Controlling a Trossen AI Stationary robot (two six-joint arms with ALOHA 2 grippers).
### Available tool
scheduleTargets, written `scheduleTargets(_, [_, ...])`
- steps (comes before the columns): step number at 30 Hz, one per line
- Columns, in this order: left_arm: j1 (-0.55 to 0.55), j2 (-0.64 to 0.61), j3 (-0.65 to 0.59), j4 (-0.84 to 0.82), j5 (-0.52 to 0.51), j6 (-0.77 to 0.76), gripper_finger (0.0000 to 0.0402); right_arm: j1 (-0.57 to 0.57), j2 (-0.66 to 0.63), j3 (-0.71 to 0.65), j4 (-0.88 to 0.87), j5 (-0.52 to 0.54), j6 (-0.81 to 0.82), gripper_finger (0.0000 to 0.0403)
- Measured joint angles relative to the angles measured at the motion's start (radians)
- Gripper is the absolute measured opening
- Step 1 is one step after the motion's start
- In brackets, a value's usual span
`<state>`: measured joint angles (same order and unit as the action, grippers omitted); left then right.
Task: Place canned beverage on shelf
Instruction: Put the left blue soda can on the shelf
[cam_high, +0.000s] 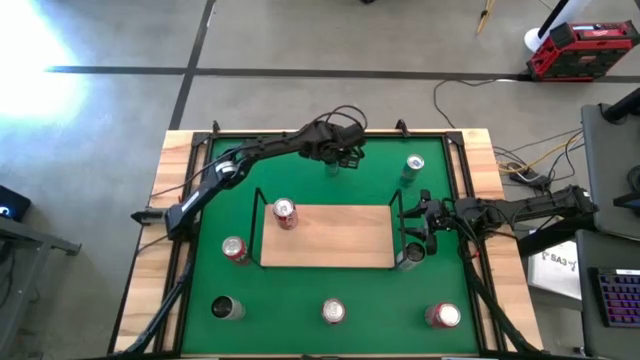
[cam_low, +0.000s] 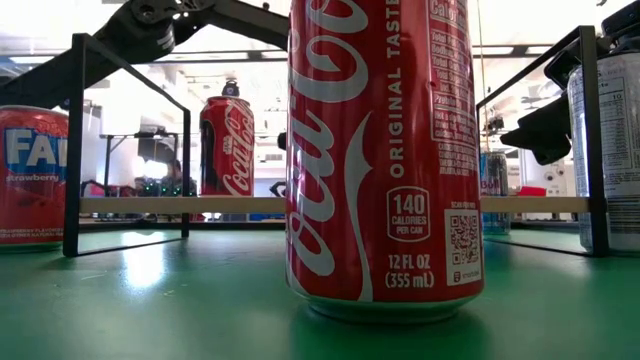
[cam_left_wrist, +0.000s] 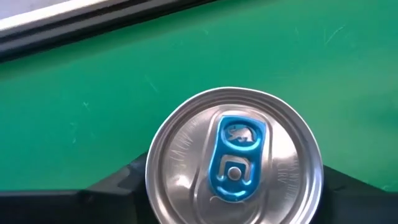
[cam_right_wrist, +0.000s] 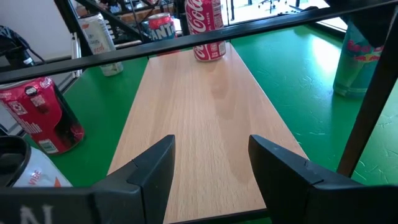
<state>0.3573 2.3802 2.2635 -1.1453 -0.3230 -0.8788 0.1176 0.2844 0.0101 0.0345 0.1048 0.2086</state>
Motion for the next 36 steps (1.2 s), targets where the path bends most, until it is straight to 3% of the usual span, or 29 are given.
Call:
scheduleTargets(8, [0.001, -0.002, 0.001, -0.010, 0.020, 0.028, 0.0212, 0.000, 0.000, 0.000, 0.000, 0.000, 0.000, 0.0196])
scheduleTargets(14, [-0.022, -0.012, 0.094, -0.187, 0.075, -0.028, 0.0212, 0.000, 0.000, 0.000, 0.000, 0.000, 0.000, 0.0196])
scheduleTargets(24, [-0.091, -0.076, 0.090, -0.322, 0.194, -0.123, 0.0212, 0.000, 0.000, 0.000, 0.000, 0.000, 0.000, 0.0196])
scheduleTargets(29, [-0.150, -0.091, 0.092, -0.338, 0.187, -0.107, 0.0212, 0.000, 0.000, 0.000, 0.000, 0.000, 0.000, 0.0196])
scheduleTargets(36, [-0.270, -0.120, 0.091, -0.355, 0.065, -0.195, 0.0212, 0.000, 0.000, 0.000, 0.000, 0.000, 0.000, 0.0196])
